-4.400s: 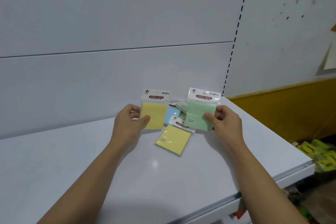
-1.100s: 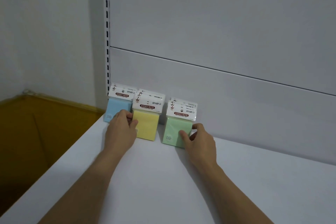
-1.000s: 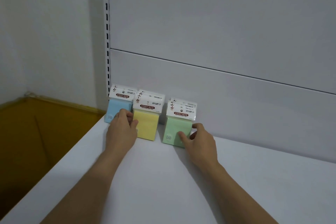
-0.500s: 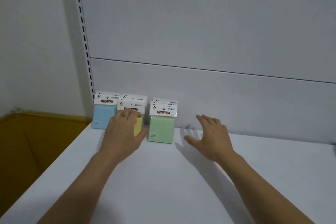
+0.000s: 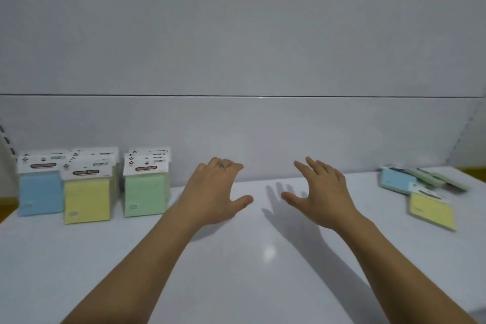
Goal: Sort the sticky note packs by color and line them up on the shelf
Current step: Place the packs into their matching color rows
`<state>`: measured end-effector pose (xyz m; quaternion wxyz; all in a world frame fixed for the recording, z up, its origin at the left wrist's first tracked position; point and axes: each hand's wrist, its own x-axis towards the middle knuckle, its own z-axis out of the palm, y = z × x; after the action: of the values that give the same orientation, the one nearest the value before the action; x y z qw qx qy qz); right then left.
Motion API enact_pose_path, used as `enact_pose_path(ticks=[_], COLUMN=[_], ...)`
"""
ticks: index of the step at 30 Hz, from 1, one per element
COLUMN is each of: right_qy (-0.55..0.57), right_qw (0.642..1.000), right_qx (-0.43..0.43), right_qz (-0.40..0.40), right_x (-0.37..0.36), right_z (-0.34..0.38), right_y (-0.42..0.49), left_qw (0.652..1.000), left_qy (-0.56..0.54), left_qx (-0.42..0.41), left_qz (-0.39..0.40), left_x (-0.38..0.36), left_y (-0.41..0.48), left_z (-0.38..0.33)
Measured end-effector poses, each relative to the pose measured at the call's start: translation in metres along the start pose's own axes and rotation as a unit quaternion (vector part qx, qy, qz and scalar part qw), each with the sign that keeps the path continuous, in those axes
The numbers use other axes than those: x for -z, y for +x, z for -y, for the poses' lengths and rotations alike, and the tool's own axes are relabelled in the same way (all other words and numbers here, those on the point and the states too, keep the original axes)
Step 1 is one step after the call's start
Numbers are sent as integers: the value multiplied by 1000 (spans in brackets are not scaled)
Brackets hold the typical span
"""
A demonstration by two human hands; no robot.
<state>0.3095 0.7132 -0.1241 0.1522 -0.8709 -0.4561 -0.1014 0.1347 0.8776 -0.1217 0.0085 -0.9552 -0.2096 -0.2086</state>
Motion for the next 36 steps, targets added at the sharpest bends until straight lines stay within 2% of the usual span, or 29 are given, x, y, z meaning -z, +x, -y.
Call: enact_pose_path(ticks=[12,21,36], right_qy=[9,36,65], right_qw=[992,983,972], right_qx=[-127,-179,-227], right_qz=[-24,-34,-8], right_x=[44,48,40], right_z=[-192,-318,-412], right_y=[-28,-43,-24], left_qw=[995,995,996], left_qy=[-38,-32,-47], left_qx=[-79,-83,-35], left_qz=[37,52,66], left_x=[-64,-110,-159], left_y=[100,155,193], left_z=[-165,-273,-354])
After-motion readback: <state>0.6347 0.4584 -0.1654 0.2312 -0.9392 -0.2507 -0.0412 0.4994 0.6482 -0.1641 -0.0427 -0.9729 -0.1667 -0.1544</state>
